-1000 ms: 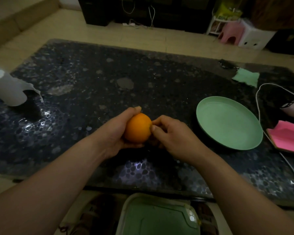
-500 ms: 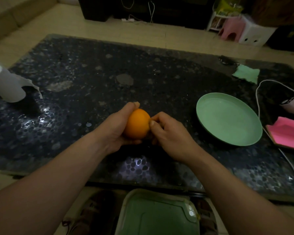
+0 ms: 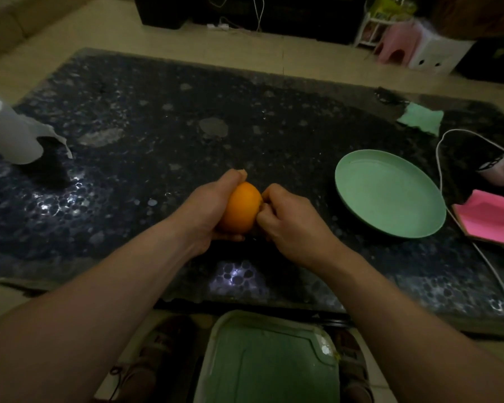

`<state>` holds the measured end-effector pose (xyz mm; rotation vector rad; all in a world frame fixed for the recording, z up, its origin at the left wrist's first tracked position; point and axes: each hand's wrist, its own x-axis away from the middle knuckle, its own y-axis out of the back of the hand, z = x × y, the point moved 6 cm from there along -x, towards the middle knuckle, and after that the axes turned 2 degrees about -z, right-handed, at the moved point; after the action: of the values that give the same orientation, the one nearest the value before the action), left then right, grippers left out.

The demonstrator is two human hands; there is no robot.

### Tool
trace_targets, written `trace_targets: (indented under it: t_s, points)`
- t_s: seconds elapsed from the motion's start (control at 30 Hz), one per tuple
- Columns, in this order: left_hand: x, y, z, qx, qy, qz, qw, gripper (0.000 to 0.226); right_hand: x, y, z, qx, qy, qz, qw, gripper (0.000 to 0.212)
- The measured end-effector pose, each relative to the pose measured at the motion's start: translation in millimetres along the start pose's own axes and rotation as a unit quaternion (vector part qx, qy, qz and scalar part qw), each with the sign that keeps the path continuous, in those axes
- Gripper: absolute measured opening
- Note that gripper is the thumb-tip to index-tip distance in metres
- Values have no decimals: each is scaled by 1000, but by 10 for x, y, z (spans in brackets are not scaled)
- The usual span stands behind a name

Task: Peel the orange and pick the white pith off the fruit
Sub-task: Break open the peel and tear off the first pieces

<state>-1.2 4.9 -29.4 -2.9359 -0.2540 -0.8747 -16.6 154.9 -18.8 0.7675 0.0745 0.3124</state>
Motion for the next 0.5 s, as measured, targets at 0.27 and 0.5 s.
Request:
trace_targets:
  t_s: [0.27,0.5]
  points:
    - [-26,30,19,2,10,5,1000,36,27,-62,-7,-41,-5,-22,999,10]
    - [-28,63,36,4,18,9,1000,35,30,-76,18,-33,-8,-31,999,11]
